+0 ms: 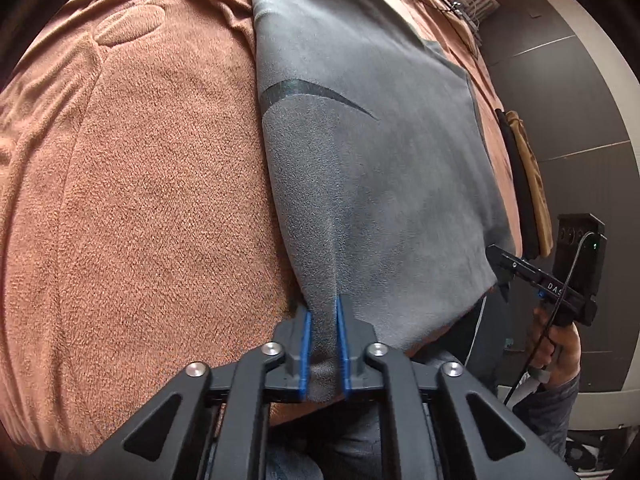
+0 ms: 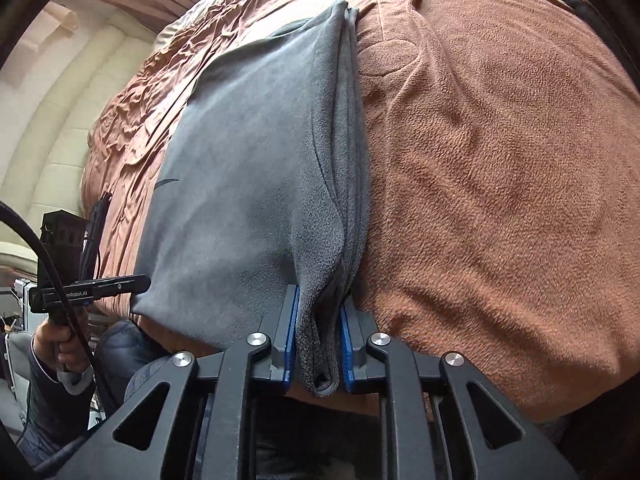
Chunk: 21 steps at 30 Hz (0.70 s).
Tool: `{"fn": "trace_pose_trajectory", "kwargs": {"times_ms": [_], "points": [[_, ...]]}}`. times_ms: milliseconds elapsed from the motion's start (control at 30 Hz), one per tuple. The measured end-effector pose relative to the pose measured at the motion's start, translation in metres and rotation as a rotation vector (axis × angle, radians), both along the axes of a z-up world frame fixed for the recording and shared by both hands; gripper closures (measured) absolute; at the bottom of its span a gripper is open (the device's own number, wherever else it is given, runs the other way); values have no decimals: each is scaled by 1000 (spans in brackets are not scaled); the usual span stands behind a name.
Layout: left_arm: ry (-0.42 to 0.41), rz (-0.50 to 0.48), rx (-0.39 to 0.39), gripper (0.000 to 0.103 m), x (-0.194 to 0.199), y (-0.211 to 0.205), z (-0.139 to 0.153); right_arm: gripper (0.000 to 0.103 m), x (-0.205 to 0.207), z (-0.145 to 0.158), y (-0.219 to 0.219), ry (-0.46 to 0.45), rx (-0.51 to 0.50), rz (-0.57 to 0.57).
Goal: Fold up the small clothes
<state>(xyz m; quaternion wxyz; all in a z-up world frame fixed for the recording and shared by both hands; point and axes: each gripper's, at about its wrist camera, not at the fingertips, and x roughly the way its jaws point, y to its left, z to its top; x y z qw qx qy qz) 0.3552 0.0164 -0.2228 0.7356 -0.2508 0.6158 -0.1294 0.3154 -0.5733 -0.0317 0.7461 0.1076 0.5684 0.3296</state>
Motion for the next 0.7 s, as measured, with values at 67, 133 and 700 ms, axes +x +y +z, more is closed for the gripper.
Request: {"fn": "trace_pose_trajectory", "kwargs": {"times_ms": [67,133,700], "points": [[-19,-7,10,94,-2,-1,6,92,-2,1,0,0,9,-4],[-33,-13,14,95,-6,4,12,92,-5,0,-1,2,18,-4],[-32,7,2,57,11,9,12,71,-12,3,5,-20,12,37]]}}
